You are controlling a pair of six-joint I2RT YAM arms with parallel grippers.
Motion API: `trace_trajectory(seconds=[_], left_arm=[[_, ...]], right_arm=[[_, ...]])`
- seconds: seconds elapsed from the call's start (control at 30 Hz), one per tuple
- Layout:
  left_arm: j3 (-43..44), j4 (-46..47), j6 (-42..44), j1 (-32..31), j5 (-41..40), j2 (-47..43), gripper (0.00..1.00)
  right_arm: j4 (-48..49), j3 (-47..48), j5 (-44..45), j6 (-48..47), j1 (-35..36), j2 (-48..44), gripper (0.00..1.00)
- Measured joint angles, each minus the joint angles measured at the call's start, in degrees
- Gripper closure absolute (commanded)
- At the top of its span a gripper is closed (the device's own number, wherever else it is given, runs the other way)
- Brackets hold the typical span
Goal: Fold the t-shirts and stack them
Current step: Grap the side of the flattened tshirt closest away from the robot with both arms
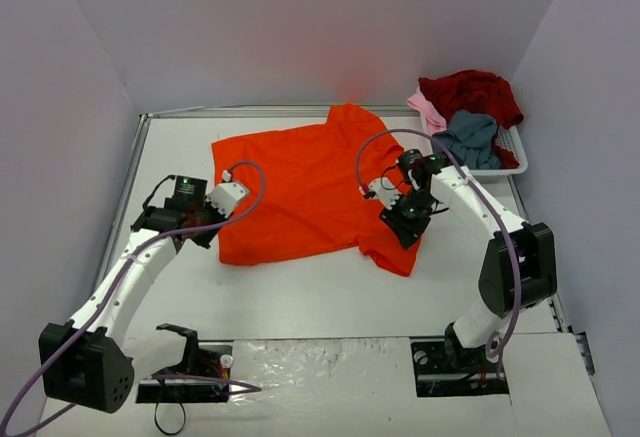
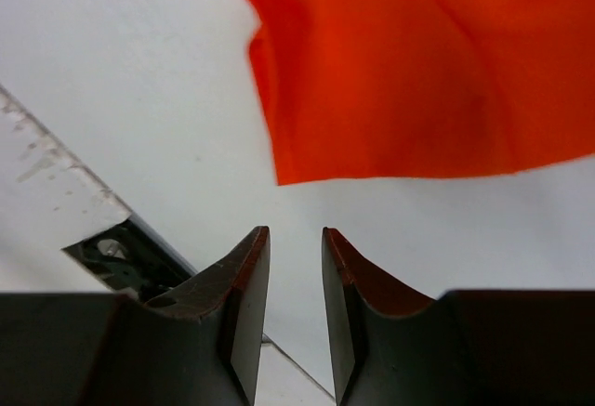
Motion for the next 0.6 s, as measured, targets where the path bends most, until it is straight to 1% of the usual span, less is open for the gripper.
trace_trajectory(seconds=[0.13,0.3,0.43,0.6], left_arm=[[-2.49,-0.22,1.16,-3.96,-0.66,0.0,0.77],[-4.63,0.7,3.06,-8.11,-3.5,-0.24,0.74],[-6.51,2.21,4.42,-9.01,-5.55,-0.22,0.7],[-8.41,3.78,5.6,-9.77,-5.73,0.22,0.66]], right_arm=[[3.5,-0.22,2.91,0.96,-4.79,0.68,0.73],[7.56,-1.07,4.26,2.67,-6.84,1.7,0.72],[10.16,-1.95,4.35,4.22,-7.72,2.71,0.7],[12.31,-2.27,4.33,5.66,-7.89,3.91,0.68]])
